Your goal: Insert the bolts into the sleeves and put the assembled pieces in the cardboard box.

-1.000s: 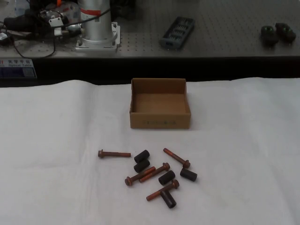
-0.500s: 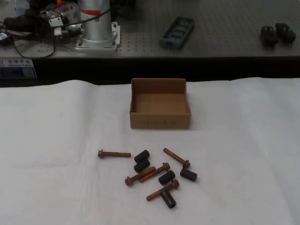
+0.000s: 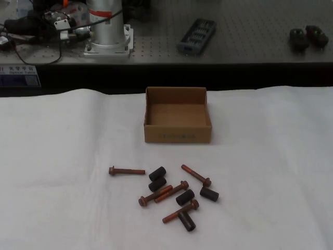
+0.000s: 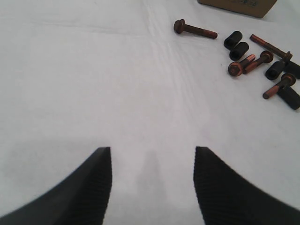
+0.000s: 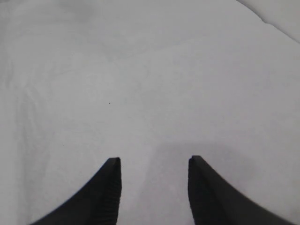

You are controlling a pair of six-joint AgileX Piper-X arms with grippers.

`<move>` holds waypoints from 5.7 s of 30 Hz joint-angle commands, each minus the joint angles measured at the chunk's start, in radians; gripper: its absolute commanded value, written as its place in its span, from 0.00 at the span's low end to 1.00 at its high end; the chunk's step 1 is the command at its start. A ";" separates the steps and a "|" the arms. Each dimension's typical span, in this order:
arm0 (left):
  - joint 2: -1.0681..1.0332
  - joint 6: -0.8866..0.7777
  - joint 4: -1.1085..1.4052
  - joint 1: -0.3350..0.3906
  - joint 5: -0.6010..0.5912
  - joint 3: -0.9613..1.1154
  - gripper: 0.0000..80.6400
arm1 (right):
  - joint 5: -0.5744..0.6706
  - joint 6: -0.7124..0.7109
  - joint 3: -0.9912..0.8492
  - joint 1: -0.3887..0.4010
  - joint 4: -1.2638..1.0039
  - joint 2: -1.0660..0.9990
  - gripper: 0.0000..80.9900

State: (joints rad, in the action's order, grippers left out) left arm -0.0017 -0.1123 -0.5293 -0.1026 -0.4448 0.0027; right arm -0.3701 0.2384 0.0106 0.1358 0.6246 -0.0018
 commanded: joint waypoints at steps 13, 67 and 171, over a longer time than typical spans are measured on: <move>0.002 0.016 -0.076 -0.002 0.010 -0.003 0.48 | -0.001 -0.007 -0.011 -0.008 -0.002 0.002 0.43; 0.002 0.016 -0.076 -0.002 0.010 -0.003 0.48 | -0.001 -0.007 -0.011 -0.008 -0.002 0.002 0.43; 0.002 -0.491 0.123 -0.002 -0.195 -0.003 0.48 | 0.097 0.278 -0.011 -0.008 -0.062 0.002 0.43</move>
State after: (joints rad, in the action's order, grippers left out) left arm -0.0017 -0.5331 -0.4266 -0.1026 -0.6292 -0.0109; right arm -0.2835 0.5089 0.0106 0.1358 0.5707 -0.0018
